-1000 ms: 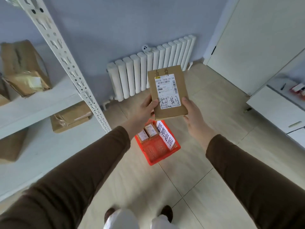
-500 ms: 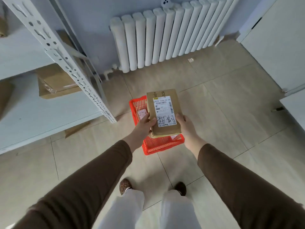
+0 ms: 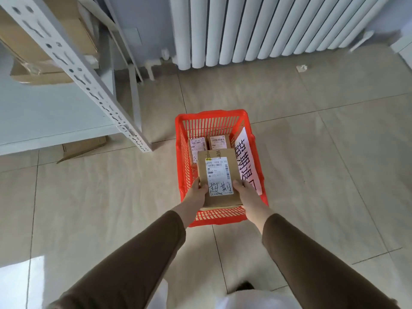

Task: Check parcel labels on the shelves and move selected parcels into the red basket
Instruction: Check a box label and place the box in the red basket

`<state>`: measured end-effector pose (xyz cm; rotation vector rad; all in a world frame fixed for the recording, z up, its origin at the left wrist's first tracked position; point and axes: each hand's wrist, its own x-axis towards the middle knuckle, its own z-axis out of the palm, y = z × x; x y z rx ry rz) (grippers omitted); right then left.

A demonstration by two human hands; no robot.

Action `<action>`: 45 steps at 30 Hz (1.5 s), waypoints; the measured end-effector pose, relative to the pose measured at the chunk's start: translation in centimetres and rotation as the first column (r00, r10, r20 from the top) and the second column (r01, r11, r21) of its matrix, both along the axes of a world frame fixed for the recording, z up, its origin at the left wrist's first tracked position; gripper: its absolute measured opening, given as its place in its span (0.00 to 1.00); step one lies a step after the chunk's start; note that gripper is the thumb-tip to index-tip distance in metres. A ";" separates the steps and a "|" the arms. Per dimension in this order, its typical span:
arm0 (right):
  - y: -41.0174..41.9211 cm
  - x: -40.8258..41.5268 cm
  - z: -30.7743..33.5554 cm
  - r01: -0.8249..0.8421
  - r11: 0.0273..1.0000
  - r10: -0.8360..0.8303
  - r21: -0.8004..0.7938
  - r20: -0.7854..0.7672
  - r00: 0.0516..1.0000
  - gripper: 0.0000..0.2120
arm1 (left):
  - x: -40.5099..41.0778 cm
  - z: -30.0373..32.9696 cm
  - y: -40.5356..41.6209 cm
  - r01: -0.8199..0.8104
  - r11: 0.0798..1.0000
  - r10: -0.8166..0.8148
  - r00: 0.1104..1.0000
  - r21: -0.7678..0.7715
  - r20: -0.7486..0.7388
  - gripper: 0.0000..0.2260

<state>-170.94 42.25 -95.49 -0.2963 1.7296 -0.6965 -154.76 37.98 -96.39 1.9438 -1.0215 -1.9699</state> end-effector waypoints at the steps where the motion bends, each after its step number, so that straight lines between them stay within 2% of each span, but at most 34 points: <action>1: -0.1 -0.1 -1.8 -0.007 1.000 0.006 0.014 0.012 1.000 0.14 | -0.1 -1.9 0.0 -0.007 1.000 0.007 1.000 0.014 0.027 0.20; 4: -0.4 -0.6 -6.8 -0.050 0.998 0.048 0.041 0.044 0.998 0.17 | -0.3 -6.0 -0.1 -0.049 0.998 0.046 0.996 0.049 0.071 0.20; 9: -1.2 -0.4 -13.1 -0.070 0.995 0.063 0.070 0.104 0.993 0.11 | -0.7 -12.1 -0.4 -0.168 0.982 0.159 0.982 0.084 0.101 0.18; 14: -2.6 -0.1 -18.7 -0.102 0.986 0.091 0.129 0.089 0.992 0.16 | -0.9 -16.1 -0.9 -0.192 0.977 0.183 0.979 0.098 0.088 0.14; 19: -3.2 0.6 -21.1 -0.146 0.977 0.135 0.158 0.075 0.988 0.19 | -1.2 -18.6 -1.7 -0.101 0.989 0.069 0.962 0.108 0.265 0.22; 22: -3.4 0.8 -22.0 -0.164 0.971 0.155 0.173 0.063 0.986 0.20 | -1.5 -18.8 -1.6 -0.071 0.992 0.033 0.947 0.109 0.320 0.26; 26: -3.5 1.1 -22.2 -0.180 0.966 0.179 0.186 0.020 0.984 0.20 | -1.5 -19.2 -1.6 -0.119 0.988 0.080 0.941 0.099 0.330 0.22; 33: -2.9 1.2 -18.8 -0.207 0.965 0.202 0.162 0.046 0.978 0.17 | -1.4 -17.2 -0.5 -0.137 0.987 0.119 0.972 0.082 0.201 0.26; 36: -2.2 1.3 -15.7 -0.231 0.965 0.226 0.125 0.053 0.973 0.14 | -1.4 -14.5 0.1 -0.087 0.995 0.079 0.986 0.052 0.148 0.24; 37: -2.0 1.3 -14.3 -0.230 0.967 0.226 0.110 0.045 0.973 0.15 | -1.4 -13.2 0.4 -0.070 0.997 0.065 0.990 0.040 0.124 0.23; 42: -2.2 2.5 -3.8 -0.226 0.973 0.226 0.038 0.019 0.974 0.15 | -0.4 -2.9 0.1 -0.019 0.999 0.021 0.999 -0.031 0.034 0.26; 45: -2.6 3.5 5.4 -0.221 0.974 0.221 -0.058 -0.003 0.975 0.12 | 1.1 4.4 -0.6 -0.052 0.998 0.051 0.998 -0.036 -0.038 0.22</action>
